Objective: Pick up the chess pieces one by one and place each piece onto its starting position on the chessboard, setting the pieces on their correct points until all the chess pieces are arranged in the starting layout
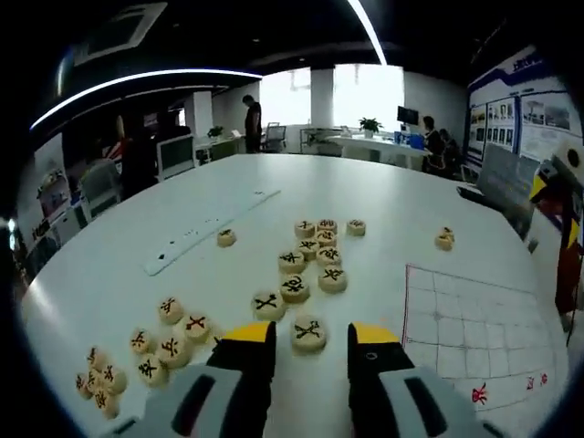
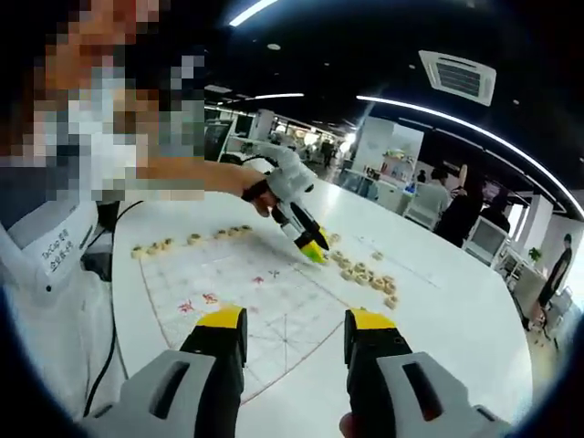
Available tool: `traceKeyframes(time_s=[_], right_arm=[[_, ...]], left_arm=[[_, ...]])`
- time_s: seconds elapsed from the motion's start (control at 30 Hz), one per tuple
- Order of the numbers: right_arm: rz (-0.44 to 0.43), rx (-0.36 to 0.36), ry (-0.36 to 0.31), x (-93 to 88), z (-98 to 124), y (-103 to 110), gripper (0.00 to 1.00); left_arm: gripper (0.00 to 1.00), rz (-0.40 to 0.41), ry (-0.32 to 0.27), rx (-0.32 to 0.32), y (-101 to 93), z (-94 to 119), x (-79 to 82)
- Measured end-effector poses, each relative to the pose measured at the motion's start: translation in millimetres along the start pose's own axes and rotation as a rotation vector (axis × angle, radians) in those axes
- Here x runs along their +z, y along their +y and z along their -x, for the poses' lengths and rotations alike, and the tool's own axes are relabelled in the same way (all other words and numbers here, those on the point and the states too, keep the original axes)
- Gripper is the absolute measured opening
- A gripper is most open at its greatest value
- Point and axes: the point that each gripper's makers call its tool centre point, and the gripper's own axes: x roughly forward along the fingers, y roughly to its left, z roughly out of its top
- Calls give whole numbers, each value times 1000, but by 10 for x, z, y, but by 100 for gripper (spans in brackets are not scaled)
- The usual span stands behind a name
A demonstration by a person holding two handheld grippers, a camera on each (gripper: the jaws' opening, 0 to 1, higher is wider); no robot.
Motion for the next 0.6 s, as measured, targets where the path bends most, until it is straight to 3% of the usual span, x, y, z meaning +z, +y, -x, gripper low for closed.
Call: traceKeyframes(time_s=[0.07, 0.3, 0.47, 0.6], right_arm=[[-1, -2, 0, -4, 7, -5, 43], [-3, -5, 5, -35, 5, -17, 43], [-3, 0, 8, -45, -2, -13, 43], [1, 0, 5, -21, -3, 2, 43]], left_arm=[[21, 11, 2, 7, 6, -38, -20], [20, 29, -9, 22, 4, 16, 7], [20, 14, -29, 30, -32, 229, 51], [20, 10, -36, 28, -102, 436, -8]])
